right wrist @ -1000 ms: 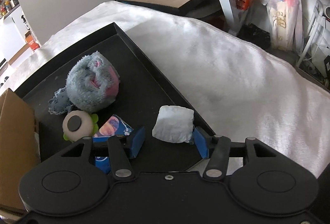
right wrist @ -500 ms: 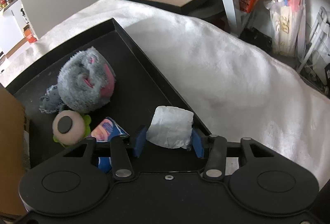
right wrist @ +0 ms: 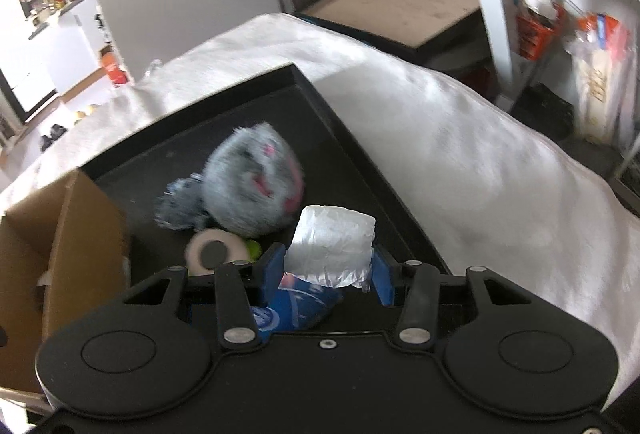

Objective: Organize soft objects
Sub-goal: 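Carry the white tissue into the box and open the right gripper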

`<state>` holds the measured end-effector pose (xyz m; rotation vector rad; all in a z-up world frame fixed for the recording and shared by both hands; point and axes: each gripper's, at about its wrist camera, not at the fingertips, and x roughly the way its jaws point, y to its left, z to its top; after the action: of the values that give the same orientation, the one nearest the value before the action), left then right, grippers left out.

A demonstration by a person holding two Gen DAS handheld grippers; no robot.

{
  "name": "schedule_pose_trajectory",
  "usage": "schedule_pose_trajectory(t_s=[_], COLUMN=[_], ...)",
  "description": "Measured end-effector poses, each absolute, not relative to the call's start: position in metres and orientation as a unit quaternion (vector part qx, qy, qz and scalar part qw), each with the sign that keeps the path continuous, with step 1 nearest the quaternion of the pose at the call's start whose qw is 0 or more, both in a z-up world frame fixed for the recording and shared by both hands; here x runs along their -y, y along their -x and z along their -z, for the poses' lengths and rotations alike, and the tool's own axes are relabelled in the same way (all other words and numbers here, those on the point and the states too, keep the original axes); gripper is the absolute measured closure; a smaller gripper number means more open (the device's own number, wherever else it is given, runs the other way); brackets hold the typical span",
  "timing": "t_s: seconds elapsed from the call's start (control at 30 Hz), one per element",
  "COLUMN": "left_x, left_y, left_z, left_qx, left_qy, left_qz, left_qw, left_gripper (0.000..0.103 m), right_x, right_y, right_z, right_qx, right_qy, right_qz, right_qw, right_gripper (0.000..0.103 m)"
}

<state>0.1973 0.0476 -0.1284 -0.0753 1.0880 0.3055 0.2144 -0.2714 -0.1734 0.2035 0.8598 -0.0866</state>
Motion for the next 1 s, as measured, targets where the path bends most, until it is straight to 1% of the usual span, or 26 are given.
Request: schedule_pose_trajectory(t_s=[0.23,0.3,0.37,0.47,0.53,0.6,0.7,0.8,0.93,1.0], left_x=[-0.056,-0.059,-0.062,-0.065,-0.067,-0.071,-0.074,-0.078,-0.083,-0.085], left_y=[-0.193,-0.192,-0.191,-0.190,-0.191,-0.191,-0.192,-0.193,-0.195,-0.196], left_z=[0.122,0.121,0.121,0.121,0.122,0.123,0.125,0.127,0.131,0.132], left_qx=[-0.498,-0.496,-0.493,-0.486,-0.485,-0.485,-0.481,-0.480,-0.478,-0.477], left_qy=[0.049,0.057,0.065,0.071,0.076,0.086,0.094,0.100,0.110,0.115], left_qz=[-0.137,-0.134,-0.132,-0.129,-0.126,-0.121,-0.118,-0.115,-0.112,-0.111], left_qw=[0.855,0.856,0.857,0.861,0.862,0.862,0.864,0.864,0.864,0.864], left_gripper=[0.033,0.036,0.036,0.042,0.049,0.060,0.068,0.072,0.074,0.078], right_x=[0.254,0.248,0.240,0.226,0.216,0.206,0.192,0.178,0.161,0.152], right_y=[-0.221,-0.223,-0.224,-0.226,-0.226,-0.226,-0.228,-0.231,-0.233,-0.235], right_z=[0.152,0.146,0.142,0.135,0.130,0.124,0.117,0.113,0.110,0.110], right_qx=[-0.401,-0.398,-0.396,-0.394,-0.393,-0.387,-0.381,-0.380,-0.379,-0.381], right_qy=[-0.092,-0.090,-0.088,-0.083,-0.080,-0.075,-0.066,-0.060,-0.049,-0.045], right_qz=[-0.001,-0.014,-0.031,-0.056,-0.075,-0.088,-0.107,-0.124,-0.143,-0.152], right_qw=[0.912,0.913,0.913,0.913,0.913,0.915,0.916,0.915,0.913,0.911], right_gripper=[0.058,0.058,0.058,0.058,0.058,0.058,0.058,0.058,0.057,0.057])
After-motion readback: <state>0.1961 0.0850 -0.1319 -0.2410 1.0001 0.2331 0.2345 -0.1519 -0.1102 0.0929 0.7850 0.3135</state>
